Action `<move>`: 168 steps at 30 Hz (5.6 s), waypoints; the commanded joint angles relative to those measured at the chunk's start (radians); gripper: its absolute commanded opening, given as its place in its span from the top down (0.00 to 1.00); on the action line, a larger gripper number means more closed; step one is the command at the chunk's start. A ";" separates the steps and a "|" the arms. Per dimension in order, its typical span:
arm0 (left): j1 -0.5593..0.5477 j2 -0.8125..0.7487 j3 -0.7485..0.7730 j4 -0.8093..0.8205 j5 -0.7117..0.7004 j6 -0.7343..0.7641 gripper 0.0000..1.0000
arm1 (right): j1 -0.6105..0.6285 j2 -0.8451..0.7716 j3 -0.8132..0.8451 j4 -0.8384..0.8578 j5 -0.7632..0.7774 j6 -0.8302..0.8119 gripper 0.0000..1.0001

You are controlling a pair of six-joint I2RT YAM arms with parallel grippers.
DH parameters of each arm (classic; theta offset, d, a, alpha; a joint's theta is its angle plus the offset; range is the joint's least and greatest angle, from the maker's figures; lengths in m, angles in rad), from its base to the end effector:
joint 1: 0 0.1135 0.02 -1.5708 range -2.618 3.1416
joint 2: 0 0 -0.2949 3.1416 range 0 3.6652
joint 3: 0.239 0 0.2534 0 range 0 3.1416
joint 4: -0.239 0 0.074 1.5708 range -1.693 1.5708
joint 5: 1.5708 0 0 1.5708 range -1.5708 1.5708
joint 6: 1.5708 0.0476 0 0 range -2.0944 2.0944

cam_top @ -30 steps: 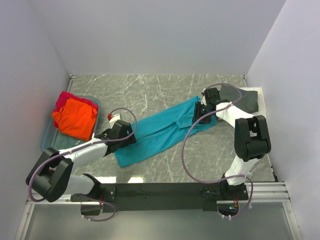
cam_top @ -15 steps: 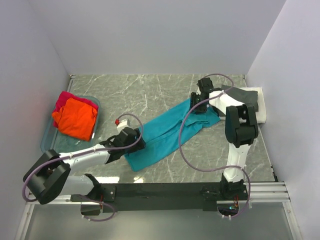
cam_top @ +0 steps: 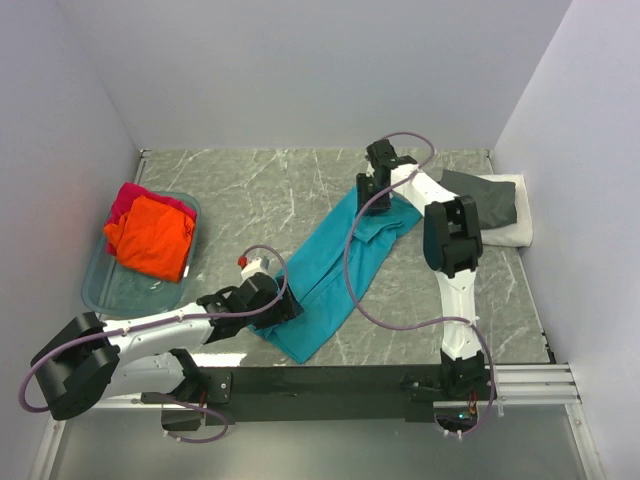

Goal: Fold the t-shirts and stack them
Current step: Fold the tshirt

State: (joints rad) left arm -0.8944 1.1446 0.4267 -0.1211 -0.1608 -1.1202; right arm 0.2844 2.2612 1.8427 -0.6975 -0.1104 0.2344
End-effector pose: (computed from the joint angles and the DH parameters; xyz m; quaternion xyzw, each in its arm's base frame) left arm 0.1335 -0.1542 0.1752 -0.1334 0.9216 -0.2614 0.2539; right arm 0.4885 0.1482 0.1866 -0.0367 0.9722 0.1097 0.2038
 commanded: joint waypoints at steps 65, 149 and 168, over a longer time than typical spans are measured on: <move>-0.163 0.007 -0.025 0.107 -0.003 -0.076 0.15 | 0.277 -1.561 -1.327 0.116 -0.018 0.409 0.36; -0.178 -0.129 -0.009 0.050 0.144 -0.211 1.00 | 0.648 -1.315 -1.274 0.222 0.238 0.645 1.00; 0.146 0.222 0.273 0.144 0.248 0.114 1.00 | 0.299 -1.034 -1.071 0.377 0.135 0.309 1.00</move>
State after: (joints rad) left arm -0.7940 1.3392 0.6086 -0.0143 0.0578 -1.1263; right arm 0.6182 1.1759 0.6979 -0.3874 0.0425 0.6342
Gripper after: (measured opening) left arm 0.022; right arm 0.023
